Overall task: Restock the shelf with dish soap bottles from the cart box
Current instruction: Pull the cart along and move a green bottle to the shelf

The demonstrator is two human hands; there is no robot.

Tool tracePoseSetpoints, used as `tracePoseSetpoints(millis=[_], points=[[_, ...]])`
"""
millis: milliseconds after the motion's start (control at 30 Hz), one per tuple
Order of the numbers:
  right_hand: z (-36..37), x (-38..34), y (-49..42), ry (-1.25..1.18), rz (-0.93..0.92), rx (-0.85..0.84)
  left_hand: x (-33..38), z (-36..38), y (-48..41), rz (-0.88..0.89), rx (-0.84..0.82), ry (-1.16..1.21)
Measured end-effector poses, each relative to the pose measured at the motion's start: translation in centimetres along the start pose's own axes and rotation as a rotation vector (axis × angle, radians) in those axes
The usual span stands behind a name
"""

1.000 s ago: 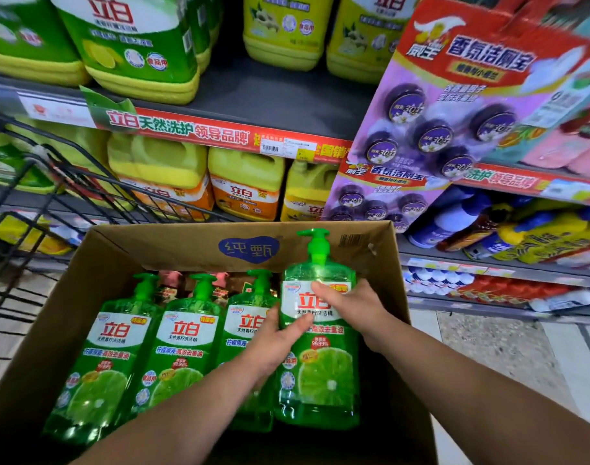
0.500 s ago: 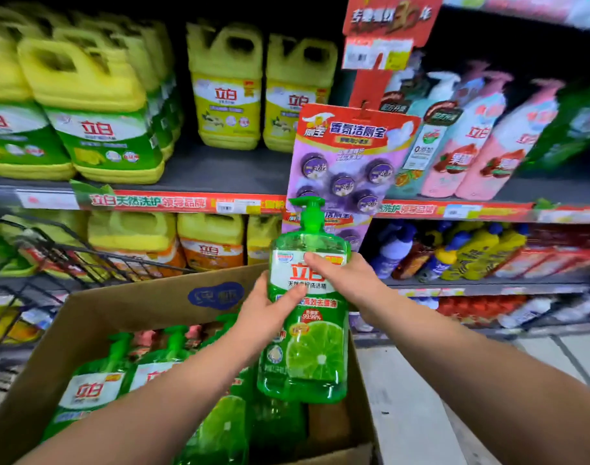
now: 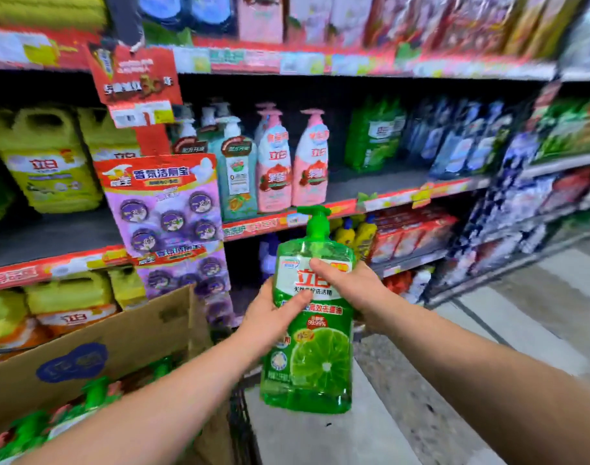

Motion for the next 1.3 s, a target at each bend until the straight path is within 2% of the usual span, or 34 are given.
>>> tracePoseSetpoints(millis=[300, 500, 733, 933, 1033, 1300], points=[[-18.2, 5.9, 3.5, -0.025, 0.050, 0.198, -1.4, 19.2, -0.3, 0.066, -0.228, 0.010], [-24.8, 8.3, 4.6, -0.053, 0.117, 0.267, -1.9, 26.2, -1.5, 0.021, -0.334, -0.064], [-29.4, 10.2, 1.8, -0.083, 0.207, 0.355, -2.9, 31.6, -6.2, -0.024, -0.439, -0.068], [-33.3, 9.6, -5.0, -0.061, 0.204, 0.411, -2.7, 35.6, -13.5, -0.027, -0.513, 0.002], [-34.5, 8.1, -10.0, -0.058, 0.188, 0.398, -1.4, 36.4, -18.2, -0.032, -0.495, 0.057], [-35.5, 4.0, -22.7, -0.021, 0.159, 0.380, 2.6, 35.7, -30.8, 0.033, -0.414, -0.076]])
Point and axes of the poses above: each hand's wrist, its own y-axis away from the middle knuckle, its own z-axis out of the palm, x = y × z, the point moved 4 cm from there along -y, towards the middle knuckle, and after that the axes turned 13 degrees about y, right-handed, at the moved point
